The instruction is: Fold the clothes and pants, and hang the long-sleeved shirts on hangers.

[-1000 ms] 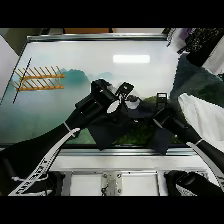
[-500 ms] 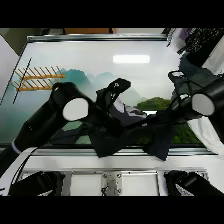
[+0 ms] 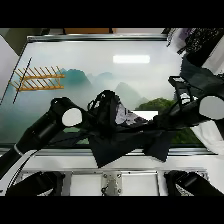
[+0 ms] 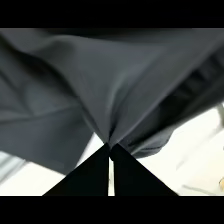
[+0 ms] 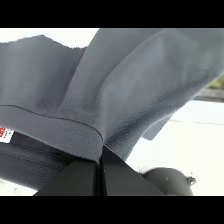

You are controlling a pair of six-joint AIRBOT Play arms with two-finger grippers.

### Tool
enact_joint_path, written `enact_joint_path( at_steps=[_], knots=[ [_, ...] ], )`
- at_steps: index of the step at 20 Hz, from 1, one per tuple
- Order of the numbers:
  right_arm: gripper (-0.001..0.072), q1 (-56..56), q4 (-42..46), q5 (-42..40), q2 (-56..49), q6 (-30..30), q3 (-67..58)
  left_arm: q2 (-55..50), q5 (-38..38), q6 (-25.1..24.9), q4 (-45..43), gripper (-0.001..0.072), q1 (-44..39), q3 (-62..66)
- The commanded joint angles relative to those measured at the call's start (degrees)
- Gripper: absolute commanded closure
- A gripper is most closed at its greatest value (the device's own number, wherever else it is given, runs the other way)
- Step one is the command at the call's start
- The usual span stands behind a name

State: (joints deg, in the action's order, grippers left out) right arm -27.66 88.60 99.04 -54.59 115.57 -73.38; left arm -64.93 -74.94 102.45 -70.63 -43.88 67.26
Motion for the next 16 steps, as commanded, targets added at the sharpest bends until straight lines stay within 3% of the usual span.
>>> enact_joint_path(
  at_steps=[1, 8, 9, 10, 11, 16],
  knots=[
    [0.0697, -1.88, 1.42, -2.84, -1.60, 2.56, 3.26, -4.33, 0.94, -2.21, -0.09, 0.0694, 0.11, -1.16],
    [0.0696, -8.04, 1.20, -1.44, -1.51, 4.50, 6.80, -5.03, -1.01, -2.64, -0.24, 0.0684, -7.48, -1.14],
    [0.0695, -8.22, 1.18, -1.38, -1.51, 4.50, 6.80, -4.90, -1.38, -2.67, -0.07, 0.0443, -7.43, -1.14],
    [0.0694, -8.33, 1.20, -1.31, -1.51, 4.50, 6.80, -4.59, -1.33, -2.67, 0.26, 0.0055, -7.23, -1.11],
    [0.0694, -8.37, 1.18, -1.29, -1.51, 4.48, 6.80, -3.96, -0.90, -2.62, 0.31, -0.0003, -6.58, -1.09],
    [0.0694, -8.37, 1.18, -1.29, -1.51, 4.48, 6.80, 2.36, 1.53, -2.69, -0.39, -0.0003, 3.58, -1.09]
  ],
)
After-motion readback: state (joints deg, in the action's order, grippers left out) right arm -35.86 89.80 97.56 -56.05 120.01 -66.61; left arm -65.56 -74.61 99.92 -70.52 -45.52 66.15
